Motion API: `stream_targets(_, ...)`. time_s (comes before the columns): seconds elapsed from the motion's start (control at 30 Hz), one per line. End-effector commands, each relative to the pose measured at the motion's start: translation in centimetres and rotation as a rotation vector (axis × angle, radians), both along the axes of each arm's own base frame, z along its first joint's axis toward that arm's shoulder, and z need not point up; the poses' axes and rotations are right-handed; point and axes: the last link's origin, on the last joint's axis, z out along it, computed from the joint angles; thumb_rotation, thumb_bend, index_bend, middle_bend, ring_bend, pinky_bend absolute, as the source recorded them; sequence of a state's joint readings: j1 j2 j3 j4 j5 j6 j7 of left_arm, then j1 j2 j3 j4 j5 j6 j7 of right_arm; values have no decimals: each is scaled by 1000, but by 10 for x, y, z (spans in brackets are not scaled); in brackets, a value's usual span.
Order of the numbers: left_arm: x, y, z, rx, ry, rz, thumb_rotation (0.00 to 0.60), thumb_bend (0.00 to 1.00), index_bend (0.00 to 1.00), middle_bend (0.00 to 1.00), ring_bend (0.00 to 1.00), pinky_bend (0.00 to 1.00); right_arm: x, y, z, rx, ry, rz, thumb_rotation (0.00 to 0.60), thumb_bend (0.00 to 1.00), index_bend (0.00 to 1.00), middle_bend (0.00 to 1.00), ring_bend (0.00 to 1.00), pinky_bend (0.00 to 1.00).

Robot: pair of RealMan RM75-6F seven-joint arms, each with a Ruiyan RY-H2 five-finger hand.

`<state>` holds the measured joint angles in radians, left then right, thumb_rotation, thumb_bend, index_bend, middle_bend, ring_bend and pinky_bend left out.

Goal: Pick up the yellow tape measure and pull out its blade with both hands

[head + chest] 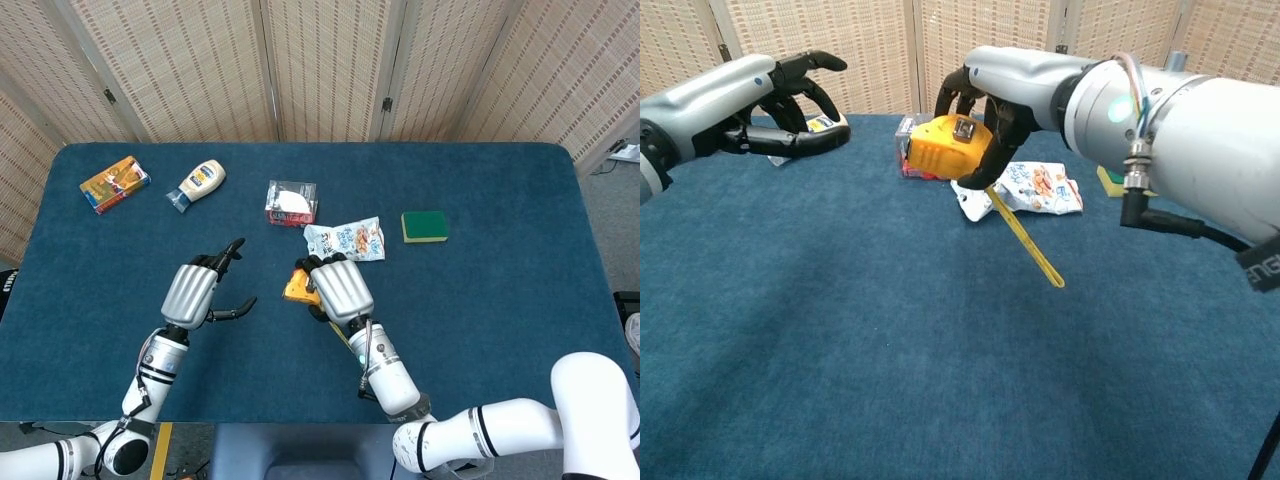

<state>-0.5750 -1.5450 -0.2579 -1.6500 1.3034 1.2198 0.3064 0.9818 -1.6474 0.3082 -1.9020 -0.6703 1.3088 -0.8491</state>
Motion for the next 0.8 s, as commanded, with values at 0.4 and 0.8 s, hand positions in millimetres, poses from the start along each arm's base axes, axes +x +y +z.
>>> stream_targets(0.4,-1,-1,-9,-24,-22,44,221,275,0,0,0,0,10,-6,-8,15,-44,-54,600,303,466,390,439,277)
stream_targets(0.8,4,3,-16,-49,-20,42,222,278,0,0,0,0,18,-11,-19,37,-59,-59,600,303,466,390,443,277)
